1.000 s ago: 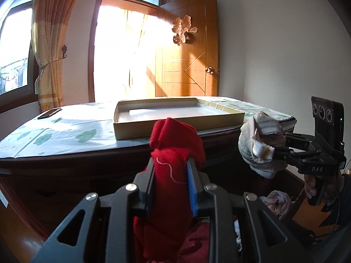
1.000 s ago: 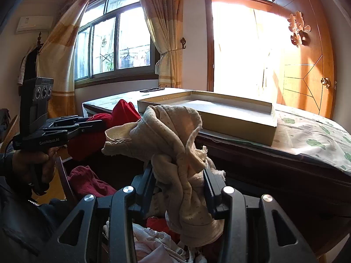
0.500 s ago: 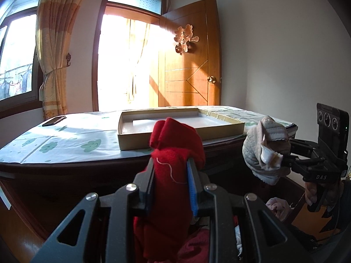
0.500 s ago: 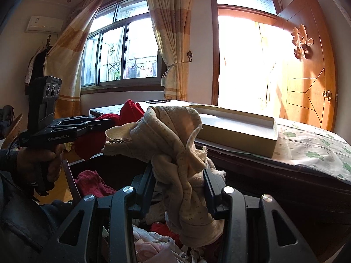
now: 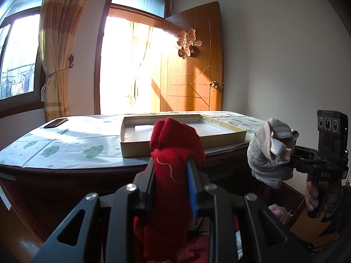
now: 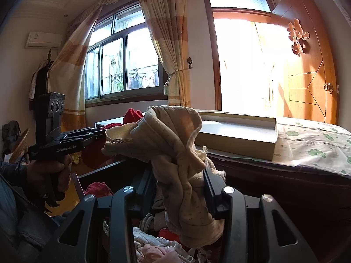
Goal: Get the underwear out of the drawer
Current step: 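Lift the beige underwear and red garment out of the drawer with both tools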
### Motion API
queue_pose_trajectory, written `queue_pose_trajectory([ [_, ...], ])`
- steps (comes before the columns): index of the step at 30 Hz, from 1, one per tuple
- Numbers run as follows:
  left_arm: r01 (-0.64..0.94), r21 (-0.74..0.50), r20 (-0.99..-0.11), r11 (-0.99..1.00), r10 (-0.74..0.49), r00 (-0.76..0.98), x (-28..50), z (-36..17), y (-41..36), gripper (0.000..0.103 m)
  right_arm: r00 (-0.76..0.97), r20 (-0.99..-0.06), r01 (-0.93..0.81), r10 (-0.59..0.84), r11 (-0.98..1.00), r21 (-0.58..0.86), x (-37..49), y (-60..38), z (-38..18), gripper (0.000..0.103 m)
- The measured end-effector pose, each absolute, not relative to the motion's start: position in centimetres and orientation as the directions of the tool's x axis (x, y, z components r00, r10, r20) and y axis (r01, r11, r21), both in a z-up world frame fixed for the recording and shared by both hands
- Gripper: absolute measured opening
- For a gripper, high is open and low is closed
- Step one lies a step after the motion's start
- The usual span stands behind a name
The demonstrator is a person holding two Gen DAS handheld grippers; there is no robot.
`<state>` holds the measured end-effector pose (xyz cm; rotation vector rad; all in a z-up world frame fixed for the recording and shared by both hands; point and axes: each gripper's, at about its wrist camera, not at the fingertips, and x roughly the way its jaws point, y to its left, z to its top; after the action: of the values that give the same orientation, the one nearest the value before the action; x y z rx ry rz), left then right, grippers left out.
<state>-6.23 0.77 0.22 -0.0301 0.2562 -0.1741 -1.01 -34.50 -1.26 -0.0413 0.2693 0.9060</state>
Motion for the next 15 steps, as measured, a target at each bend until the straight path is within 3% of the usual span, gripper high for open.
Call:
queue_pose_trajectory([
  [15,0.178,-0.063,-0.217,0.982,-0.187,0.958,-5.6,2.1,0.2,0.024,0.581,-0.239,-0.782,0.778,0.615,0.100,-1.0,-34.1,-0.5,0.044],
])
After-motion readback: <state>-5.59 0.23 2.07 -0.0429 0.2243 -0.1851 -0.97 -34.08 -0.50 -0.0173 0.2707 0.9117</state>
